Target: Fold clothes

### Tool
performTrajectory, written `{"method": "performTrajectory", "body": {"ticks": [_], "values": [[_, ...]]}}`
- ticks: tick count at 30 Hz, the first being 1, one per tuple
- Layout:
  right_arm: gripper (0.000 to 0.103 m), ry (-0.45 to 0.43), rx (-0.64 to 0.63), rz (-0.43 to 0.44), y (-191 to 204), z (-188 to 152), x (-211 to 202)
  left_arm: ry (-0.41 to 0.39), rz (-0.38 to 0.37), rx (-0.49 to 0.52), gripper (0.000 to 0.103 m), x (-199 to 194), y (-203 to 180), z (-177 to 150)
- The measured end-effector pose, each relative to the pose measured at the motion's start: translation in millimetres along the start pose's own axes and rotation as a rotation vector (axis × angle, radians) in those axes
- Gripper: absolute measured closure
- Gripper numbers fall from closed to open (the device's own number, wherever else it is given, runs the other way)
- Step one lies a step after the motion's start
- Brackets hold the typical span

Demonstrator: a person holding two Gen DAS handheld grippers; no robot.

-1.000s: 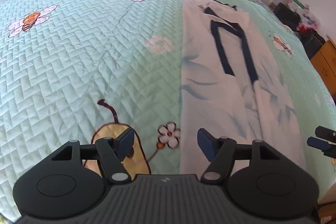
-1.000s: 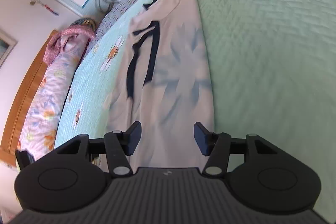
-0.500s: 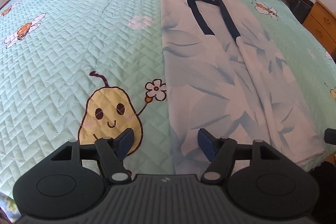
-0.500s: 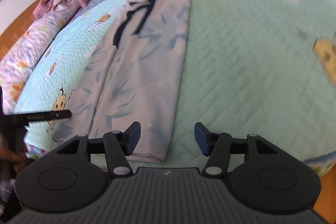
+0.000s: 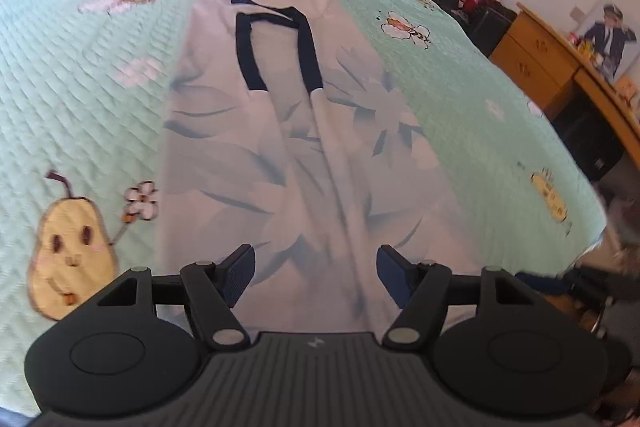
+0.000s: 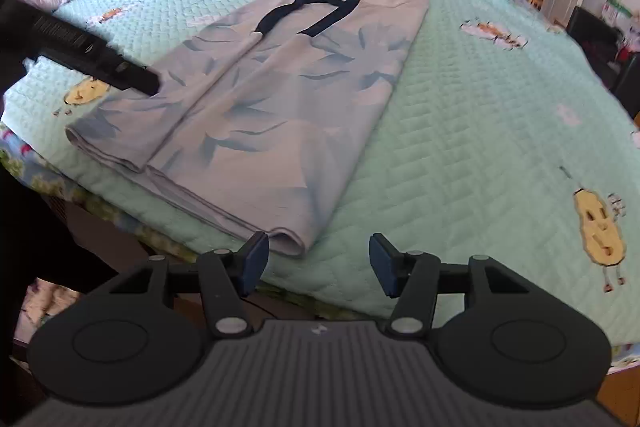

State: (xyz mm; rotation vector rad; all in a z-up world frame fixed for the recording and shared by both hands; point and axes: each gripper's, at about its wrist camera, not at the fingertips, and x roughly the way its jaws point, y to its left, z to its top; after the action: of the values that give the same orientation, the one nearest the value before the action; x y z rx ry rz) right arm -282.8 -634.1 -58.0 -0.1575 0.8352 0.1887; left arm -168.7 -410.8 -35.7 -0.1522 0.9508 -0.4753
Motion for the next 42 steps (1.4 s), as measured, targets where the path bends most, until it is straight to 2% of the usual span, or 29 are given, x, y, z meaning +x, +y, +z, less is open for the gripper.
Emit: {"method": "performTrajectory", "body": {"ticks": [3, 6, 12, 16, 21, 22, 26, 27, 28, 29, 33, 42], "values": [[0.046, -0.002, 0.013, -0.029, -2.2, -0.8, 1.9, 0.023, -0.022, -0.02, 0.033, 20.3, -5.9, 10.5], [0.046, 0.0, -0.035, -0.085, 1.6, -5.4, 4.5, 0.057, -0.03, -0.048, 0.033, 37.7, -8.0, 17.3], [0.046, -0.036, -0.059, -0.098, 3.7, -6.3, 4.2, 0.068, -0.065, -0.103, 0.033, 53.8, -6.4, 25.4], [0.045, -0.078, -0.149, -0.126, 18.1, -4.2, 4.9, 0.073, -0.099, -0.156, 0.033, 58.6, -1.0, 27.5], [0.046, -0.121, -0.301, -0.202, 36.1, -6.2, 7.3, 0.094, -0.153, -0.141, 0.033, 57.4, -11.3, 23.8], [0.047, -0.124, -0.323, -0.211, 37.7, -7.2, 7.0, 0.101, -0.154, -0.135, 0.033, 57.7, -13.8, 22.4], [0.079, -0.11, -0.32, -0.217, 37.1, -9.1, 5.9, 0.117, -0.16, -0.156, 0.033, 58.9, -15.2, 16.9], [0.084, -0.106, -0.314, -0.216, 36.5, -9.4, 5.7, 0.12, -0.165, -0.166, 0.033, 58.7, -14.5, 15.8], [0.094, -0.101, -0.308, -0.215, 35.9, -9.7, 5.4, 0.123, -0.168, -0.18, 0.033, 58.2, -13.1, 15.0], [0.098, -0.096, -0.302, -0.215, 35.3, -10.0, 5.1, 0.125, -0.171, -0.195, 0.033, 57.7, -11.7, 14.1], [0.101, -0.077, -0.277, -0.212, 33.0, -11.2, 4.1, 0.137, -0.18, -0.239, 0.033, 55.2, -7.3, 11.4], [0.101, -0.033, -0.176, -0.2, 18.7, -12.6, 3.8, 0.154, -0.198, -0.24, 0.033, 57.6, -12.1, 7.7]]}}
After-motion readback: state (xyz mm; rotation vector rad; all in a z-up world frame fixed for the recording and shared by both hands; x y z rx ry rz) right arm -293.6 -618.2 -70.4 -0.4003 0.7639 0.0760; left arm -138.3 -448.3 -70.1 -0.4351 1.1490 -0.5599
